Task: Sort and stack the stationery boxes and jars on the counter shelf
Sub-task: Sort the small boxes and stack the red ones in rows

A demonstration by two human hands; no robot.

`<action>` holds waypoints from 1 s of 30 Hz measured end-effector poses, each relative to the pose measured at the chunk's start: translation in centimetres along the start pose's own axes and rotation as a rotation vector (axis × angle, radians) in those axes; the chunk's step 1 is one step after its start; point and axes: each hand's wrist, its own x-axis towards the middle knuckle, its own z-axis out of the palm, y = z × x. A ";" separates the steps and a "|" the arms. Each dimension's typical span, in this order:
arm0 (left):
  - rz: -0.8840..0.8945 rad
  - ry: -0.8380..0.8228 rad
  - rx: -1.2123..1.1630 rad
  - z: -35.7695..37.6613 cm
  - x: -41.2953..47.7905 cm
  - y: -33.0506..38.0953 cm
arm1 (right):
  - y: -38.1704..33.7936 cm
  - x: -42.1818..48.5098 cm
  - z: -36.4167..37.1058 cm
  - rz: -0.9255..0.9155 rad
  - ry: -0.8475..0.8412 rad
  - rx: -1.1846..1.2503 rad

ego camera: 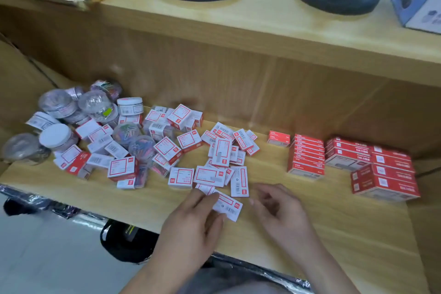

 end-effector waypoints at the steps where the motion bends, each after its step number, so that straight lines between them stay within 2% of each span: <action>1: -0.021 -0.013 0.017 0.2 0.0 -0.5 | -0.3 0.5 0.4 -0.021 -0.009 -0.037; 6: -0.051 0.023 0.021 1.4 -0.2 -0.8 | -2.3 2.4 1.8 0.026 -0.013 -0.356; 8: -0.053 0.035 0.014 1.4 -0.1 -0.8 | -2.5 2.6 2.1 0.074 -0.033 -0.411; 17: 0.011 -0.026 0.094 1.3 0.0 -0.8 | 0.3 0.4 0.5 0.092 0.052 -0.196; 23: 0.077 -0.041 0.039 1.3 0.3 0.6 | 1.0 -1.2 -1.4 0.115 0.132 -0.210; 27: 0.143 -0.023 -0.005 1.8 1.2 1.3 | 1.7 -1.9 -2.7 0.018 0.211 -0.318; 30: 0.192 -0.042 0.001 2.0 1.5 1.3 | 2.4 -2.5 -3.2 -0.018 0.180 -0.277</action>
